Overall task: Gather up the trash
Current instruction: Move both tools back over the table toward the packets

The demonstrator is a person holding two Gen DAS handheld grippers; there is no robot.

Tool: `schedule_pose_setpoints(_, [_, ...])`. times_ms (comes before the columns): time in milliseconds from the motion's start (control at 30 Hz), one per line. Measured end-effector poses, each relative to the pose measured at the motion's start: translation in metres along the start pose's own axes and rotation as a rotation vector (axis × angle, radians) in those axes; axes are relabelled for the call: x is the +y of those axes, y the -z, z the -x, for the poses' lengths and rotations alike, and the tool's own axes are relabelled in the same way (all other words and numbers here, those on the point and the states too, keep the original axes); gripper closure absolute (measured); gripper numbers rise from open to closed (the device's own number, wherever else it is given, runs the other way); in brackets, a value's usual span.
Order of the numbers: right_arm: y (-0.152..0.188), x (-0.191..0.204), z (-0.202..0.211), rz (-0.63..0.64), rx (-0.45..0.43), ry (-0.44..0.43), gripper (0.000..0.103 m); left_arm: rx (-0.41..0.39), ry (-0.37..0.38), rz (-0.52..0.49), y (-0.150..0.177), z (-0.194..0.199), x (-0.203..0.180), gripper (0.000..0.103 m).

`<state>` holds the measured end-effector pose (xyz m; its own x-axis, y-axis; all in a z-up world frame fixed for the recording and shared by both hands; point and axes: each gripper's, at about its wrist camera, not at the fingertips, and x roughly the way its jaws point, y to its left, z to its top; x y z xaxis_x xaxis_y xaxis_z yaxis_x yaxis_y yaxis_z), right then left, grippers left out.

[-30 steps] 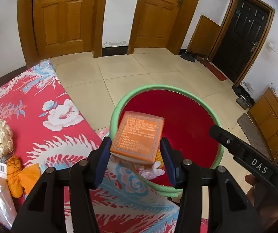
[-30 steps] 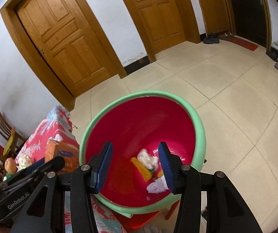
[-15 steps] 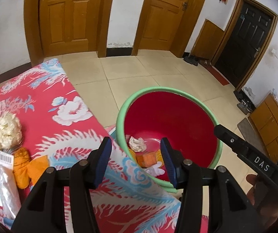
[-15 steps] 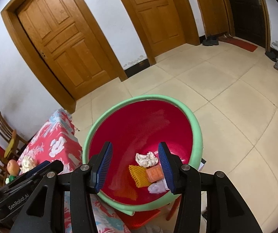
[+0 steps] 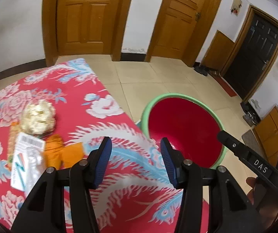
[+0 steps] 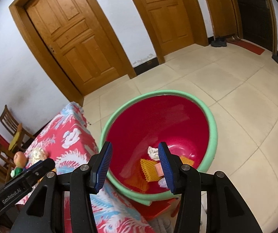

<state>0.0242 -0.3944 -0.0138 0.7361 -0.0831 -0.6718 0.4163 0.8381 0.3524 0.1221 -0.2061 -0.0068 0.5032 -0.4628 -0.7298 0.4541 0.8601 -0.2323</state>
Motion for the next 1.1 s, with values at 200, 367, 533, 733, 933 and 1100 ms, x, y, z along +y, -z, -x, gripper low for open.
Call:
schedule_pose_setpoints(200, [0.008,0.017,0.003,0.032,0.012,-0.023,0.053,-0.029,-0.030,0.044,0.005,0.018,0.021,0.051])
schedule_pose_setpoints(367, [0.015,0.032,0.005,0.059,0.019,-0.042,0.053,-0.053,-0.060,0.085,0.009,0.036,0.041,0.051])
schedule_pose_setpoints(533, [0.021,0.043,0.007,0.082,0.028,-0.059,0.053,-0.077,-0.093,0.127,0.014,0.050,0.062,0.051])
schedule_pose_setpoints(733, [0.028,0.059,0.005,0.105,0.045,-0.082,0.052,-0.092,-0.140,0.177,0.022,0.065,0.088,0.051])
schedule_pose_setpoints(933, [0.035,0.078,0.002,0.131,0.066,-0.108,0.052,-0.094,-0.178,0.225,0.033,0.076,0.113,0.051])
schedule_pose_setpoints(1100, [0.040,0.093,0.000,0.150,0.087,-0.129,0.052,-0.088,-0.199,0.262,0.041,0.080,0.130,0.051])
